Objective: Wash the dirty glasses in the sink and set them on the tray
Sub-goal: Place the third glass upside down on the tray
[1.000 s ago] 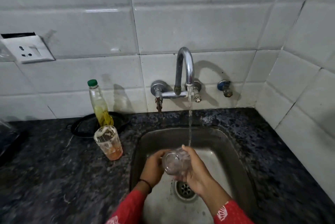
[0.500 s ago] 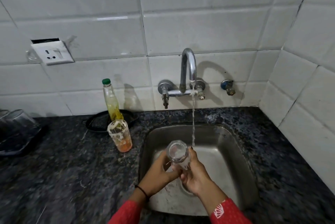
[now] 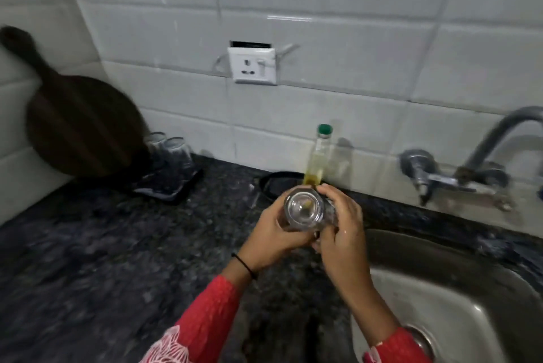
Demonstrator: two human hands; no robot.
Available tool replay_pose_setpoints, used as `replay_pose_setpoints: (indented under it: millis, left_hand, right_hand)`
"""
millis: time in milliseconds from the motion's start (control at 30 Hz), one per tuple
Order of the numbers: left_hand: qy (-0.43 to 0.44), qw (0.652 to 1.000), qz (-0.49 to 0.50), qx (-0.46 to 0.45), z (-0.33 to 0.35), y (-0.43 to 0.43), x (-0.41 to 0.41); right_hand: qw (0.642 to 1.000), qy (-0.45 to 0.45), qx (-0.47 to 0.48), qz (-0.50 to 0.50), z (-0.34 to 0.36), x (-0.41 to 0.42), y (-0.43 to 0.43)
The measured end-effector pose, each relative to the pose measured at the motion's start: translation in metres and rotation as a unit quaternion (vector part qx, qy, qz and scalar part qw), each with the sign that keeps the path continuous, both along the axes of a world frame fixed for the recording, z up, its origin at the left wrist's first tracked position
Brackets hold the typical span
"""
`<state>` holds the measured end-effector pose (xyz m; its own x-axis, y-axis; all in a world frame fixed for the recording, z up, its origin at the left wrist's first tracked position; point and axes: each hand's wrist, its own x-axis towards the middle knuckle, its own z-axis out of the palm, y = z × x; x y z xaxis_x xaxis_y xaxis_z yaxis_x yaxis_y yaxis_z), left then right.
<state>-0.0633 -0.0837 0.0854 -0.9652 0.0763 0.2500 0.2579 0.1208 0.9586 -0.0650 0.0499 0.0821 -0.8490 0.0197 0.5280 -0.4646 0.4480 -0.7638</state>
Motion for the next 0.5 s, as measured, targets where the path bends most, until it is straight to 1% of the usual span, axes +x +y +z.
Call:
replay_pose_setpoints:
  millis: [100, 167, 233, 300, 400, 433, 500]
  left_hand:
    - [0.009, 0.998, 0.057, -0.017, 0.004, -0.078, -0.008]
    - [0.004, 0.995, 0.095, -0.015, -0.001, -0.13, -0.013]
    - [-0.008, 0.991, 0.132, -0.007, -0.004, -0.176, -0.017]
    - [-0.022, 0.986, 0.165, -0.021, -0.007, -0.22, -0.025]
    - [-0.035, 0.981, 0.186, -0.044, -0.005, -0.274, -0.043]
    - [-0.038, 0.982, 0.182, -0.03, -0.004, -0.291, -0.052]
    - [-0.053, 0.983, 0.174, 0.027, -0.004, -0.324, -0.068]
  right_hand:
    - [0.991, -0.023, 0.03, 0.13, 0.006, -0.031, -0.071]
    - [0.974, -0.05, 0.053, 0.214, 0.001, -0.047, -0.117]
    - [0.957, -0.073, 0.088, 0.268, -0.007, -0.06, -0.16]
    - [0.954, -0.082, 0.088, 0.275, -0.012, -0.073, -0.206]
    - [0.963, -0.071, 0.062, 0.253, -0.013, -0.097, -0.269]
    - [0.962, -0.069, 0.062, 0.256, -0.013, -0.107, -0.289]
    - [0.958, -0.067, 0.052, 0.273, -0.013, -0.127, -0.325]
